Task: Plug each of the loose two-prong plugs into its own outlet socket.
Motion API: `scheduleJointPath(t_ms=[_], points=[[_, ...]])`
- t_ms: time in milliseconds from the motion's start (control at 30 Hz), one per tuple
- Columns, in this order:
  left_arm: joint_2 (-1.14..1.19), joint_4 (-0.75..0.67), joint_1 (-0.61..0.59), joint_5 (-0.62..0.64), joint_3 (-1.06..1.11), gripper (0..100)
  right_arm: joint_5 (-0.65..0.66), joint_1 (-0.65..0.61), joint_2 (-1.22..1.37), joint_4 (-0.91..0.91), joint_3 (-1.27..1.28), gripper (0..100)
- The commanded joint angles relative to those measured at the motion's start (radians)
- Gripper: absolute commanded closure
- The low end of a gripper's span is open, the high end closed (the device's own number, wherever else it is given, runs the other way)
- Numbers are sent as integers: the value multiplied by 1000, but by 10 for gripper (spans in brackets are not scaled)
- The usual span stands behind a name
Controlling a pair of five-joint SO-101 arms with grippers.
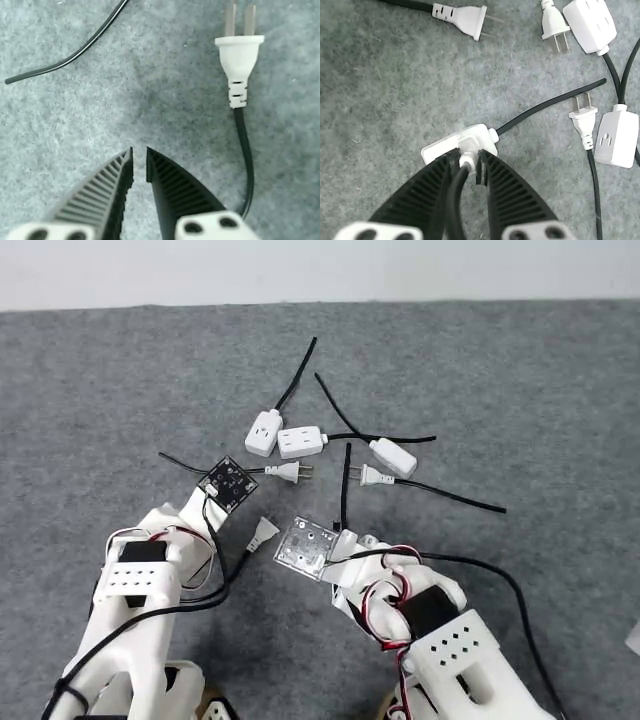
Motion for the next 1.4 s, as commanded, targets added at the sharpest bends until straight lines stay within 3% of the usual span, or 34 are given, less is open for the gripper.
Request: scheduleJointPath(t_ms=[0, 333, 900, 1167, 1367], points=[[-21, -28, -11, 11, -16, 957, 11, 12, 31, -5, 9, 991], [-21, -28, -11, 11, -16, 957, -49, 12, 309, -93, -75, 991], [-21, -28, -12, 11, -16, 957, -89, 74, 412, -62, -100, 985], [-20, -29, -12, 14, -24, 956, -620, 31, 414, -33, -213, 696], [-20, -29, -12, 14, -24, 956, -806, -30, 424, -42, -239, 658]])
